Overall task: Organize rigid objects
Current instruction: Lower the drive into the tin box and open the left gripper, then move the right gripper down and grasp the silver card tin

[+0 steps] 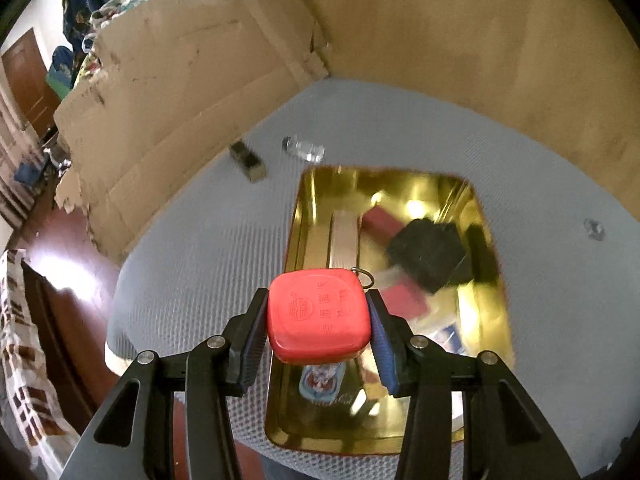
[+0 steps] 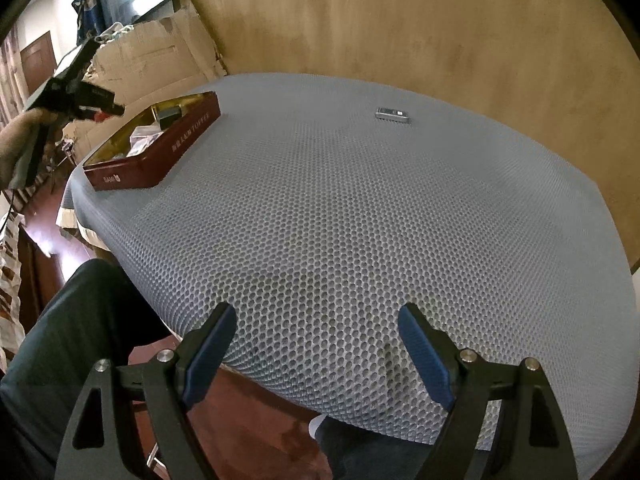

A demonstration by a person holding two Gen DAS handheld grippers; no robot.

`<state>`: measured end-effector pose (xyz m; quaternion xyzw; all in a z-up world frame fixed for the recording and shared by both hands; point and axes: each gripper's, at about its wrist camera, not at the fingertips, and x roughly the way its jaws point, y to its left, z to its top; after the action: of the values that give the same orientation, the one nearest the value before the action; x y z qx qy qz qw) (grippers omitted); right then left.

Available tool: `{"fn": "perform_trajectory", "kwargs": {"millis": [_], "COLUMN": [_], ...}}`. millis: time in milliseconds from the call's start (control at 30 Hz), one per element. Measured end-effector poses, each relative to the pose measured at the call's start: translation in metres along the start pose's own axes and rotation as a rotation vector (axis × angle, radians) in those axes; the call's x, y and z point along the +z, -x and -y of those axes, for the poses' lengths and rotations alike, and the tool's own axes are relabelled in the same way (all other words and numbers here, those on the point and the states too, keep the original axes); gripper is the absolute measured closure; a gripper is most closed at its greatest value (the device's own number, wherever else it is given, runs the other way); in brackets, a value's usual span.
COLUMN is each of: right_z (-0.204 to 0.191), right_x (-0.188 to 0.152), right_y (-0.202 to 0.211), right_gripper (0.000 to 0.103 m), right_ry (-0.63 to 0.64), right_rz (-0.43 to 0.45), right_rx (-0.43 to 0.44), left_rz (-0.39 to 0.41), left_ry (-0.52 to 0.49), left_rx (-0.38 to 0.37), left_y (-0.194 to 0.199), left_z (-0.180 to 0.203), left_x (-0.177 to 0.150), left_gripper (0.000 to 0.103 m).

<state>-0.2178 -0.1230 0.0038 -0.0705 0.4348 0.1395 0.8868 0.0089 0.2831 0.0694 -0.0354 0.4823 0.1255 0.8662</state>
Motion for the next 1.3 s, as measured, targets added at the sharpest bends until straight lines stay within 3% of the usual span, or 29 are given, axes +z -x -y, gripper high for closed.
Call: {"fn": "perform_trajectory", "kwargs": {"millis": [167, 267, 600, 633, 667, 733, 800, 833, 1000, 1100, 1233, 1300], "right_z": [-0.001, -0.001, 0.006, 0.006, 0.007, 0.011, 0.019, 0.025, 0.069, 0.091, 0.098, 0.098], "right_x": [0.0, -0.001, -0.005, -0.005, -0.004, -0.002, 0.005, 0.009, 0.053, 0.095, 0.15, 0.177], "right_y": [-0.002, -0.004, -0.012, -0.013, -0.013, -0.013, -0.013, -0.014, -0.029, -0.054, -0.102, -0.127], "right_gripper": [0.017, 0.017, 0.017, 0.017, 0.017, 0.017, 0.017, 0.017, 0.017, 0.017, 0.017, 0.017], "right_ry": [-0.002, -0.006, -0.04, -0.044, -0.053, -0.067, -0.091, -0.107, -0.214, -0.24, -0.152, -0.105], "right_rz": [-0.004, -0.011, -0.032, -0.031, -0.03, -0.019, 0.004, 0.012, 0.073, 0.076, 0.041, 0.02], "right_rx": [0.001, 0.003, -0.003, -0.001, 0.008, 0.009, -0.005, -0.012, -0.036, -0.068, -0.18, -0.192], "left_rz": [-0.041, -0.024, -0.032, -0.033, -0.026, -0.002, 0.068, 0.112, 0.25, 0.287, 0.245, 0.215], "left_ry": [0.007, -0.025, -0.038, -0.043, -0.051, -0.076, -0.102, -0.109, -0.078, -0.062, -0.033, -0.034], "left_rx": [0.009, 0.026, -0.028, -0.028, -0.044, -0.087, -0.07, -0.098, -0.241, -0.301, -0.396, -0.427], "left_y": [-0.018, -0.02, -0.026, -0.028, -0.03, -0.026, -0.009, 0.002, 0.056, 0.075, 0.076, 0.072], "left_z": [0.0, 0.002, 0.011, 0.011, 0.011, 0.015, 0.021, 0.023, 0.023, 0.026, 0.034, 0.039], "left_x": [-0.018, -0.019, -0.027, -0.029, -0.031, -0.035, -0.041, -0.043, -0.063, -0.083, -0.118, -0.137], "left_gripper": [0.06, 0.06, 0.059, 0.044, 0.021, 0.004, 0.001, 0.001, 0.001, 0.001, 0.001, 0.001]}}
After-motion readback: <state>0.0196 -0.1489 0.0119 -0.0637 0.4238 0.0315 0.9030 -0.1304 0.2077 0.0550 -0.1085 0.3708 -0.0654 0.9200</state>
